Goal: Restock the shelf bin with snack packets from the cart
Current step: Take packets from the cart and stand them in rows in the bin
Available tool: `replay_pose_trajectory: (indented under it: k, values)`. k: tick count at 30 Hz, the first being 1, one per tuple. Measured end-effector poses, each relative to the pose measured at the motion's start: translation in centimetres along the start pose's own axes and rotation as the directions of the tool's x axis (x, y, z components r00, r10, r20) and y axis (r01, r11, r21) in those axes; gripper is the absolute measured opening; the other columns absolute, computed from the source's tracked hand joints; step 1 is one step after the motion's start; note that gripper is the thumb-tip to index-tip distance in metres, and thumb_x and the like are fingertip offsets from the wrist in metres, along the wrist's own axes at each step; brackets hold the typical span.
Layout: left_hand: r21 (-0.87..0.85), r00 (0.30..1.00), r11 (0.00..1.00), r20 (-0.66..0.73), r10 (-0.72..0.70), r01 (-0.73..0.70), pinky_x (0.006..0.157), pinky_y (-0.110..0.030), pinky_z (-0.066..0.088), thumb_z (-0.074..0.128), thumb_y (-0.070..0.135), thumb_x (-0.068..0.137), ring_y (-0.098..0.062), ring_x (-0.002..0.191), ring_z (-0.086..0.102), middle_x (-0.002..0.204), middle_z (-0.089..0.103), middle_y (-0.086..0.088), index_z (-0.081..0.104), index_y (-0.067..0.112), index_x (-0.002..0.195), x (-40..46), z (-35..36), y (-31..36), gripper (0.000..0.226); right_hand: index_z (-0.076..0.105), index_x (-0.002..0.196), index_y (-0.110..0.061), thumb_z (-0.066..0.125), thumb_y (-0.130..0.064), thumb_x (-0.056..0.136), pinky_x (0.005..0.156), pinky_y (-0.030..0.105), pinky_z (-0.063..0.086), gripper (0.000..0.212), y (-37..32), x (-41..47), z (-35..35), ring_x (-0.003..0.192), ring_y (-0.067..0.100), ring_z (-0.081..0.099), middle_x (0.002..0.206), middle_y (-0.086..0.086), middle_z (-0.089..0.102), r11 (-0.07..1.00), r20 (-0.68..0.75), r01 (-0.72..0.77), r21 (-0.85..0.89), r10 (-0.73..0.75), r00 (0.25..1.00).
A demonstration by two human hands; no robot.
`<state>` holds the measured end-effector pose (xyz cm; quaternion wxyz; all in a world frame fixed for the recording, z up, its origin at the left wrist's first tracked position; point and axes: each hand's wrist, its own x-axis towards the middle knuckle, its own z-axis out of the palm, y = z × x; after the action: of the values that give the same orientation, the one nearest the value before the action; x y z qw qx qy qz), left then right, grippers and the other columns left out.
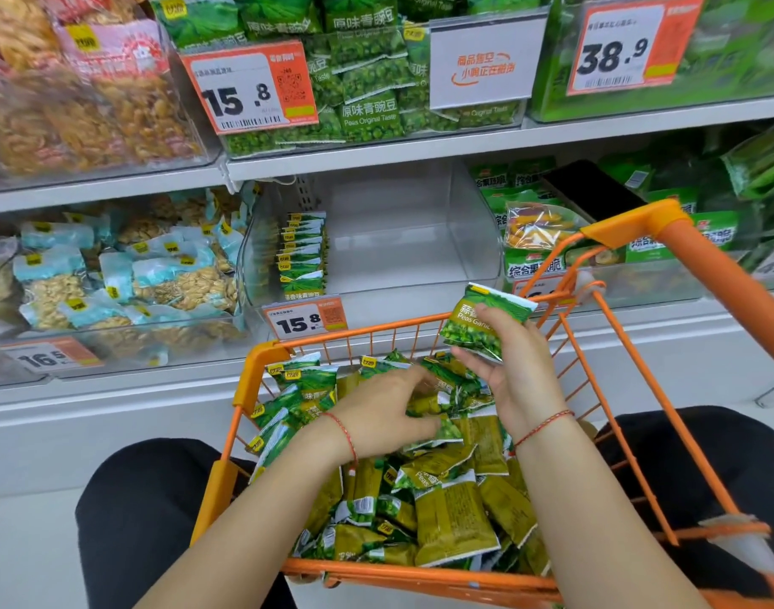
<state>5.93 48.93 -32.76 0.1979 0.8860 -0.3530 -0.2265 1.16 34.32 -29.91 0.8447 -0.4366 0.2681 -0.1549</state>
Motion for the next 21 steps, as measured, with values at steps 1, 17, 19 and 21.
replay_pose_trajectory:
  k: [1, 17, 19, 21]
  values:
    - [-0.06, 0.999, 0.998, -0.033, -0.019, 0.017, 0.097, -0.028, 0.044, 0.059, 0.04, 0.09, -0.01, 0.115, 0.052, 0.13, 0.055, 0.005, 0.047, 0.025, 0.131, 0.1, -0.2, -0.2, 0.046, 0.05, 0.117, -0.014, 0.061, -0.013, 0.089, 0.068, 0.028, 0.06, 0.03, 0.0, 0.0, 0.0, 0.086, 0.011, 0.062, 0.098, -0.004, 0.058, 1.0, -0.005, 0.001, 0.005, -0.001, 1.0]
    - [-0.863, 0.896, 0.492, -0.306, -0.321, -0.118, 0.051, -0.018, 0.05, 0.061, 0.036, 0.082, -0.013, 0.055, 0.059, 0.082, 0.072, -0.005, 0.063, 0.006, 0.108, -0.4, -3.2, -1.7, 0.04, 0.04, 0.138, -0.01, 0.058, -0.019, 0.091, 0.063, 0.029, 0.059, 0.05, 0.3, 0.4, 0.1, 0.099, 0.016, 0.057, 0.134, 0.0, 0.044, 0.997, -0.018, -0.074, -0.032, 0.073, 0.997]
    - [-0.86, 0.903, 0.485, -0.325, -0.283, -0.157, 0.053, -0.019, 0.049, 0.061, 0.04, 0.074, -0.013, 0.059, 0.062, 0.077, 0.071, -0.003, 0.065, 0.008, 0.097, -0.5, -4.1, -1.2, 0.04, 0.044, 0.136, -0.009, 0.06, -0.02, 0.09, 0.062, 0.028, 0.059, 0.05, 0.5, 0.2, 0.2, 0.109, 0.022, 0.058, 0.137, 0.006, 0.046, 0.989, 0.023, -0.139, -0.055, 0.141, 0.99]
    - [-0.861, 0.908, 0.468, -0.343, -0.242, -0.2, 0.06, -0.019, 0.052, 0.059, 0.038, 0.076, -0.009, 0.063, 0.065, 0.073, 0.071, 0.002, 0.066, 0.01, 0.088, -0.5, -5.0, -0.8, 0.032, 0.054, 0.123, -0.011, 0.06, -0.023, 0.091, 0.062, 0.029, 0.059, 0.035, 0.5, -0.1, 0.4, 0.102, 0.024, 0.063, 0.128, 0.009, 0.055, 0.974, 0.094, -0.216, -0.067, 0.222, 0.971]
